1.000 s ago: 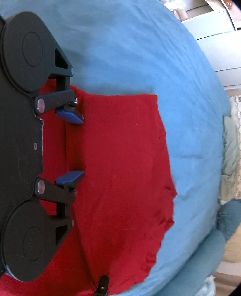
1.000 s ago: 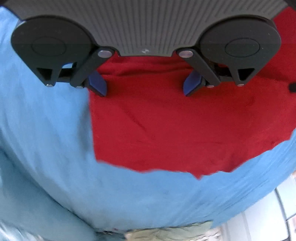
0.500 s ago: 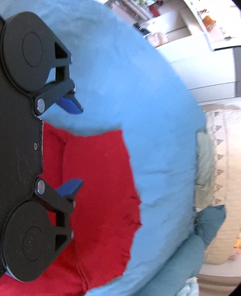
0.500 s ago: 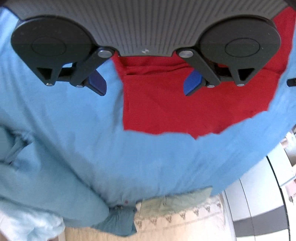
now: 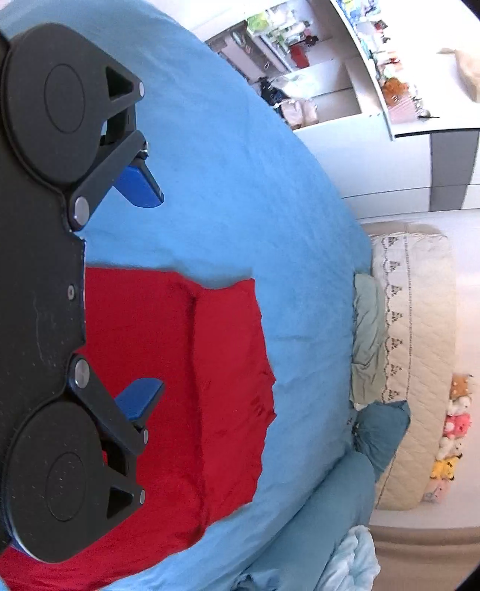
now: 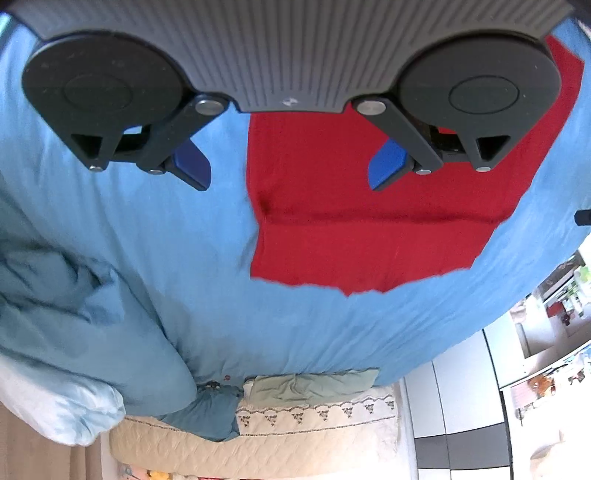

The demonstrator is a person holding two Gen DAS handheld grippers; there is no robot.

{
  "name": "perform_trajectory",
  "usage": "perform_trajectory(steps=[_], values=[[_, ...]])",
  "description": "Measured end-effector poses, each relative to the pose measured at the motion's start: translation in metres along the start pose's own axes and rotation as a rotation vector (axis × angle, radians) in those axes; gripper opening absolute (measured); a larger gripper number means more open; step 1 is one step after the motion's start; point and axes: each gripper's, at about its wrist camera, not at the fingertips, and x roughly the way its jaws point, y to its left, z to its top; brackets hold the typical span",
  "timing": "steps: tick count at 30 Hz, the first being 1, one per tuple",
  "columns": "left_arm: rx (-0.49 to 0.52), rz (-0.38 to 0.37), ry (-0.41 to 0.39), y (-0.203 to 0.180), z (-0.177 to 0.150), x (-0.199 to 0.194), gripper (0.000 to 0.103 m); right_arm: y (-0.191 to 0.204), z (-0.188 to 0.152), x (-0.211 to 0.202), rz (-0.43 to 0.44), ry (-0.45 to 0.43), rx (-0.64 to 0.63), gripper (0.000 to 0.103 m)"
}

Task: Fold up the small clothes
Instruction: 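Move both grippers to the ribbed hem of the folded sweater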

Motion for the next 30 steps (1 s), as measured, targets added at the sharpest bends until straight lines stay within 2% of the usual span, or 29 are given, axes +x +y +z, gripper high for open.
perform_trajectory(steps=[5,8,12,14,16,17,18,22,24,30], values=[[-0.038,-0.055,0.017,0.004,-0.041,-0.040,0.100,-0.006,-0.052,-0.049,-0.002,0.002,0.054,0.103],[-0.075,-0.056,0.057,0.010,-0.064,-0.058,0.099,-0.006,-0.074,-0.073,-0.011,0.021,0.078,0.103],[-0.116,-0.043,0.081,0.014,-0.098,-0.063,0.091,-0.002,-0.105,-0.090,-0.047,0.026,0.051,0.103],[-0.154,-0.058,0.099,0.016,-0.115,-0.058,0.085,-0.003,-0.120,-0.089,-0.058,0.040,0.068,0.103],[-0.167,-0.062,0.127,0.015,-0.130,-0.050,0.073,-0.004,-0.135,-0.085,-0.061,0.054,0.096,0.102],[-0.167,-0.061,0.138,0.014,-0.135,-0.046,0.065,-0.003,-0.141,-0.082,-0.069,0.065,0.104,0.101],[-0.167,-0.061,0.144,0.012,-0.141,-0.044,0.062,-0.001,-0.146,-0.080,-0.073,0.074,0.111,0.097],[-0.180,-0.064,0.161,0.013,-0.157,-0.034,0.060,0.009,-0.161,-0.070,-0.067,0.096,0.148,0.089],[-0.178,-0.061,0.169,0.013,-0.162,-0.030,0.052,0.015,-0.166,-0.066,-0.084,0.099,0.149,0.085],[-0.164,-0.068,0.162,0.012,-0.171,-0.025,0.048,0.017,-0.179,-0.051,-0.106,0.124,0.176,0.074]])
